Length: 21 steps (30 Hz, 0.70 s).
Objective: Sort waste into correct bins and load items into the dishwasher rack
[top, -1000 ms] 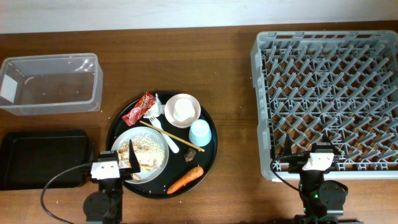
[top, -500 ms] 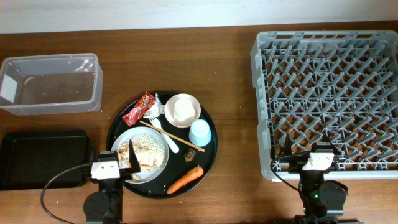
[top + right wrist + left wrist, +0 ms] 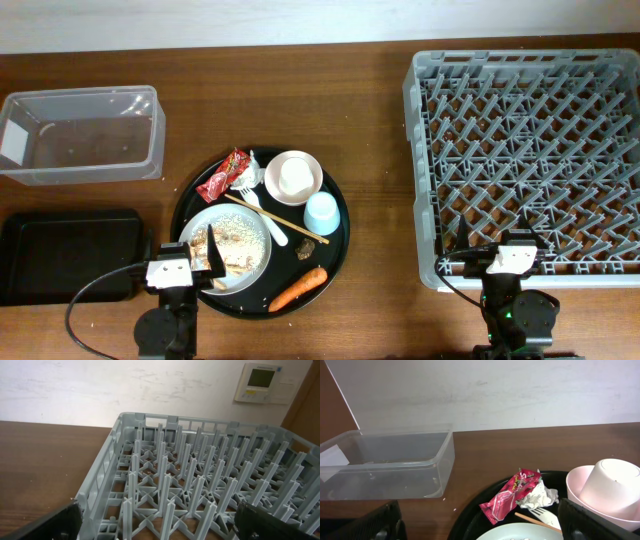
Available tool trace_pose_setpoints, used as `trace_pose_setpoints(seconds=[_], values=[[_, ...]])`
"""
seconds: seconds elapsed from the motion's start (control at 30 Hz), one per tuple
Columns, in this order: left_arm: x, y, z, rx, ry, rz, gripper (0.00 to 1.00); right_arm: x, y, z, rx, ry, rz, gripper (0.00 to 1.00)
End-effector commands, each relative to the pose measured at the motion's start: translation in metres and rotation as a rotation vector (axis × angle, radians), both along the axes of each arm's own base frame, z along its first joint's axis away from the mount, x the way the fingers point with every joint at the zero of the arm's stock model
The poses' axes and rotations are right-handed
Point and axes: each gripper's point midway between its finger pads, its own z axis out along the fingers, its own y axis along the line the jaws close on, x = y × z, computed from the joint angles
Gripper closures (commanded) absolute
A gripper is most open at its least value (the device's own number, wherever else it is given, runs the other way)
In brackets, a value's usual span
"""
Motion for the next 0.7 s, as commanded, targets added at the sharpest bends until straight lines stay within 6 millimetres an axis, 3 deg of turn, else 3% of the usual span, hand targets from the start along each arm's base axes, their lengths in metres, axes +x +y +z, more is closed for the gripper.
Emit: trace_pose_setpoints(seconds=[0.0,0.03,0.07,0.1,0.17,0.2,0.27,0.33,0.43,0.53,0.6,0.67], values=[[-0.001,-0.039,-0.002,-0.094,0.005,-0.222,0.01,0.000,-0.003,-0.003,-0.008,0.005,-0.016,0.01],[-0.008,-0.069,0.003,-0.198,0.006,-0.393,0.01,0.000,-0.003,-0.003,-0.008,0.005,-0.016,0.01],[-0.025,-0.106,0.006,-0.319,0.046,-0.621,0.01,0.000,-0.003,-0.003,-0.008,0.005,-0.016,0.01],[-0.042,-0.130,0.009,-0.349,0.067,-0.790,0.01,0.000,-0.003,-0.003,-0.008,0.005,-0.016,0.01],[-0.052,-0.139,0.011,-0.370,0.082,-0.867,0.01,0.000,-0.003,-0.003,-0.008,0.005,-0.016,0.01],[-0.058,-0.145,0.024,-0.394,0.052,-0.925,0.01,0.000,-0.003,-0.003,-0.008,0.004,-0.016,0.01],[-0.063,-0.148,0.041,-0.409,0.005,-0.958,0.01,0.000,-0.003,-0.003,-0.008,0.005,-0.016,0.01],[-0.063,-0.147,0.042,-0.419,0.024,-0.948,0.01,0.000,-0.003,-0.003,-0.008,0.005,-0.016,0.01],[-0.055,-0.135,0.038,-0.476,0.141,-0.817,0.01,0.000,-0.003,-0.003,-0.008,0.005,-0.016,0.01],[-0.050,-0.121,0.057,-0.419,0.202,-0.703,0.01,0.000,-0.003,-0.003,-0.008,0.005,-0.016,0.01],[-0.042,-0.108,0.069,-0.400,0.306,-0.592,0.01,0.000,-0.003,-0.003,-0.008,0.005,-0.016,0.01],[-0.039,-0.103,0.068,-0.381,0.476,-0.539,0.01,0.000,-0.003,-0.003,-0.008,0.005,-0.016,0.01]])
